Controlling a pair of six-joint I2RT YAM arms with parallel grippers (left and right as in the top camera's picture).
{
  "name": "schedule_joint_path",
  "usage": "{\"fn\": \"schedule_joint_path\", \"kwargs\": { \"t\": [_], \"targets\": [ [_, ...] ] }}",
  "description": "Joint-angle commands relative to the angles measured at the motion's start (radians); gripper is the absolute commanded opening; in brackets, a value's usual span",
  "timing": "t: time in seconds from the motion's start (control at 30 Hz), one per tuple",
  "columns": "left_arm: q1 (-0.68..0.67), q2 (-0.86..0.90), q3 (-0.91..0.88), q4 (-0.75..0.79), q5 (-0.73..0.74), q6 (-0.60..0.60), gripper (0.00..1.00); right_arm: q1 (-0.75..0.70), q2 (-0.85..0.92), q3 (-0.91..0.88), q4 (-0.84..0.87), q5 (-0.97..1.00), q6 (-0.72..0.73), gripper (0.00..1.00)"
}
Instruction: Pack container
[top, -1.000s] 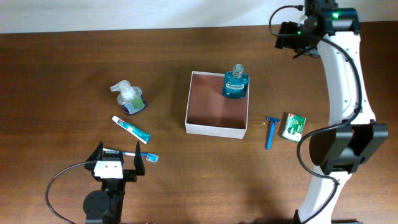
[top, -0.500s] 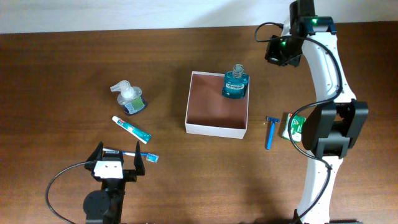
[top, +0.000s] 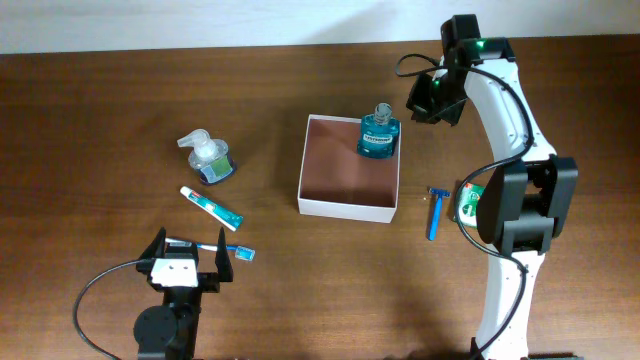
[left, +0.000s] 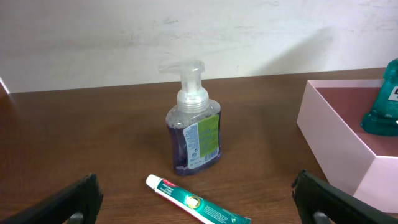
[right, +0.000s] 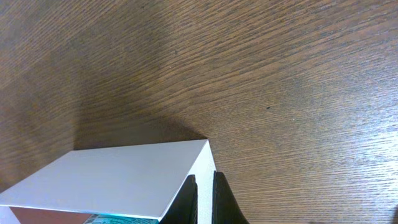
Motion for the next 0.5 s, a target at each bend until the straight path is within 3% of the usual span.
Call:
{"fn": "schedule_joint_path", "kwargs": {
  "t": [0.0, 0.23, 0.47],
  "targets": [
    [-0.004, -0.004, -0.005, 0.000, -0.002, -0.006, 1.00, 0.003, 0.002, -0.004, 0.005, -0.016, 0.071, 0.04],
    [-0.004, -0.004, -0.005, 0.000, -0.002, -0.006, 1.00, 0.003, 0.002, -0.019, 0.047, -0.021, 0.241, 0.04],
    [-0.004, -0.004, -0.005, 0.000, -0.002, -0.006, 0.99, 0.003, 0.003, -0.019, 0.069, -0.047, 0.269, 0.04]
  ]
}}
